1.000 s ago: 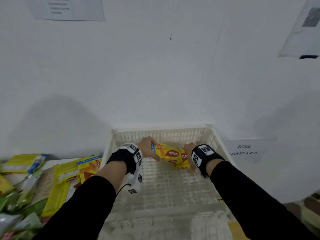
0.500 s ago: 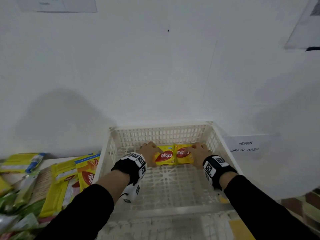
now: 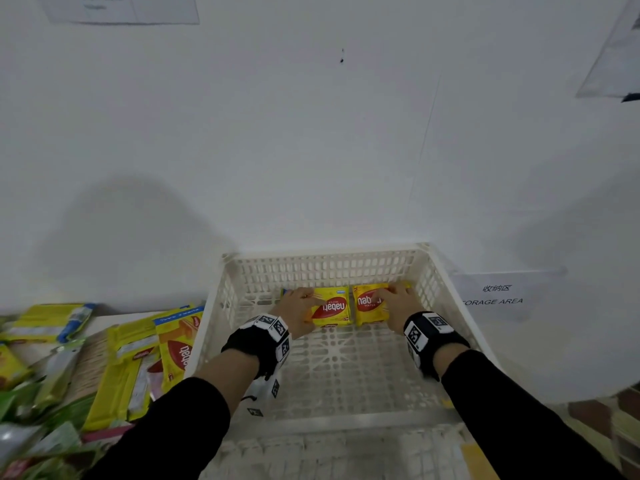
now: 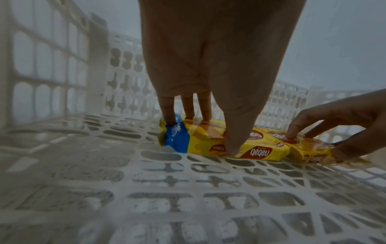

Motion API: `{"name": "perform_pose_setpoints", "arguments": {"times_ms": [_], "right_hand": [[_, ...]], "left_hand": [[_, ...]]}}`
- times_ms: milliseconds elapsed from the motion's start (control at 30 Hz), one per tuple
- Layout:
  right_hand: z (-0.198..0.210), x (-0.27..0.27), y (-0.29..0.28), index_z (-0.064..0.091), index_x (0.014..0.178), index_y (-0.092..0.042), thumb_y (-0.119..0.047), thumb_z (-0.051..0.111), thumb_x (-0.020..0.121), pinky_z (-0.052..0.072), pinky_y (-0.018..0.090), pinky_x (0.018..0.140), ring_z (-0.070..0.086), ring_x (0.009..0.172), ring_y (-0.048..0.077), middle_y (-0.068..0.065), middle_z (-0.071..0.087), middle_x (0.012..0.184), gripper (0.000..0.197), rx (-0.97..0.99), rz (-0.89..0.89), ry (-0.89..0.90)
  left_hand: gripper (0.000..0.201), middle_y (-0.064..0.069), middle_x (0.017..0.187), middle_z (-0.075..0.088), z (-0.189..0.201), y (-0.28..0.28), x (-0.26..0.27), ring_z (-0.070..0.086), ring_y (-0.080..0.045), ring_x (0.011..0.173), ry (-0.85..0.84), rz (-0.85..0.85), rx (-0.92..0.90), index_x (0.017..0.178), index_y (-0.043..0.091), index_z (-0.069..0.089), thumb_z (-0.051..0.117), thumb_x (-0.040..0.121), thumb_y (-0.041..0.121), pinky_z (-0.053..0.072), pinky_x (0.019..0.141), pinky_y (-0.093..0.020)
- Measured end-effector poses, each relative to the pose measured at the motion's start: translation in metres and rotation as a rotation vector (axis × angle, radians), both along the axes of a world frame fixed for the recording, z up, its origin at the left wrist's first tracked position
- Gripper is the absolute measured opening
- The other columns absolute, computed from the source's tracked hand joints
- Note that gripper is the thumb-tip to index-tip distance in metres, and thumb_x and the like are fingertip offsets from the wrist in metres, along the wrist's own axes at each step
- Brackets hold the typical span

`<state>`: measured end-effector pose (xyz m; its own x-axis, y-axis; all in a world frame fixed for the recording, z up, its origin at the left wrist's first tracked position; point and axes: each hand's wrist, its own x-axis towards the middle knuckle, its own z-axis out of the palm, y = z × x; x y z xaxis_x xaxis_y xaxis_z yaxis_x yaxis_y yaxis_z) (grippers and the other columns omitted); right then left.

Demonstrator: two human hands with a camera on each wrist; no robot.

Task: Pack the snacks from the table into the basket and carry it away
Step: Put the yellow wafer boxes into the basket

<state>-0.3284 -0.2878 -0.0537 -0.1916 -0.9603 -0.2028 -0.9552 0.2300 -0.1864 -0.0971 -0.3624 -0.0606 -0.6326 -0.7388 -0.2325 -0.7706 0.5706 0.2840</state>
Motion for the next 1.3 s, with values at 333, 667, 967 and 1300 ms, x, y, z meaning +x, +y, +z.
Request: {"name": "perform_pose_setpoints", "arguments": {"times_ms": [333, 667, 967, 1300], "right_hand": [[0.073, 0.052, -0.003, 0.057, 0.119, -0.027, -0.011, 0.054, 0.09, 0.035, 0.038, 0.106, 0.039, 0.13, 0.027, 0.008, 0.043, 0.136, 0.033, -0.171, 0.141, -0.253], [0.14, 0.244, 0.013, 0.061, 0.117, -0.019, -0.013, 0.056, 0.091, 0.032, 0.019, 0.085, 0.049, 0.106, 0.014, 0.005, 0.054, 0.118, 0.027, -0.372, 0.388, -0.461], [0.093, 0.407, 0.013, 0.058, 0.118, -0.011, -0.005, 0.045, 0.092, 0.042, 0.029, 0.087, 0.054, 0.113, 0.025, 0.012, 0.056, 0.125, 0.029, -0.224, 0.117, -0.529], [-0.008, 0.435, -0.02, 0.043, 0.134, -0.008, -0.031, 0.062, 0.085, 0.033, 0.039, 0.11, 0.034, 0.134, 0.033, 0.015, 0.039, 0.142, 0.057, -0.088, -0.351, -0.279]], "left_hand": [[0.026, -0.003, 0.123, 0.056, 0.097, 0.022, 0.018, 0.053, -0.018, 0.114, 0.573, 0.105, -0.1, 0.117, 0.021, 0.062, 0.061, 0.091, 0.025, 0.043, 0.094, -0.03], [0.016, -0.002, 0.109, 0.068, 0.124, 0.014, 0.219, 0.063, -0.015, 0.089, 0.636, 0.259, -0.183, 0.105, 0.011, 0.066, 0.063, 0.089, 0.013, 0.044, 0.07, -0.005], [0.025, -0.005, 0.113, 0.069, 0.048, -0.019, 0.336, 0.065, -0.019, 0.099, 0.245, 0.265, -0.07, 0.111, 0.012, 0.069, 0.063, 0.088, 0.015, 0.044, 0.081, -0.02], [0.071, -0.004, 0.137, 0.043, -0.012, -0.053, 0.322, 0.039, -0.027, 0.128, -0.029, 0.06, -0.044, 0.135, 0.025, 0.047, 0.073, 0.075, 0.051, 0.035, 0.106, -0.038]]}}
